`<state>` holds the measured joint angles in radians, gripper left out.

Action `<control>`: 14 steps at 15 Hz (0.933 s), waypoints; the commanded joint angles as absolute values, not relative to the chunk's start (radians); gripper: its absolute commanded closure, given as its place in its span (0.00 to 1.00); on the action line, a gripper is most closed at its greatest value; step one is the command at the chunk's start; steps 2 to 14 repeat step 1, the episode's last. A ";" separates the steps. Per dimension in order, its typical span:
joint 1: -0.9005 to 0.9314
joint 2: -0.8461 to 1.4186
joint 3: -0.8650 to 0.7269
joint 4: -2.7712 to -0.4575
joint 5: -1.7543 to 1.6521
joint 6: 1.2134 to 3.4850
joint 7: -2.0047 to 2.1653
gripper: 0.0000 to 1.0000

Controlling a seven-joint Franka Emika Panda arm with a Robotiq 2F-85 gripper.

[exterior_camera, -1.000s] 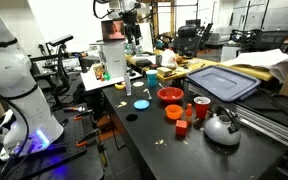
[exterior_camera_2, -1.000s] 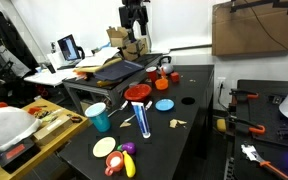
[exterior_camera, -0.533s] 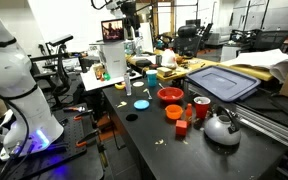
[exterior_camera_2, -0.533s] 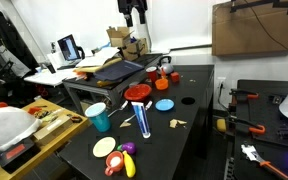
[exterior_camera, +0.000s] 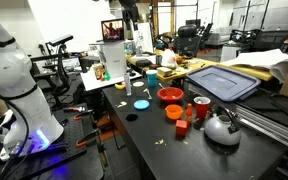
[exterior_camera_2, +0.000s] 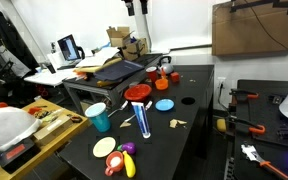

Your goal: Move the orange bottle to the right

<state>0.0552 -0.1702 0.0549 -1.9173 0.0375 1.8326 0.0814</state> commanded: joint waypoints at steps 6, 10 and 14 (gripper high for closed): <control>0.053 -0.169 0.057 -1.911 0.038 1.822 0.081 0.00; 0.053 -0.169 0.057 -1.911 0.038 1.822 0.081 0.00; 0.053 -0.169 0.057 -1.911 0.038 1.822 0.081 0.00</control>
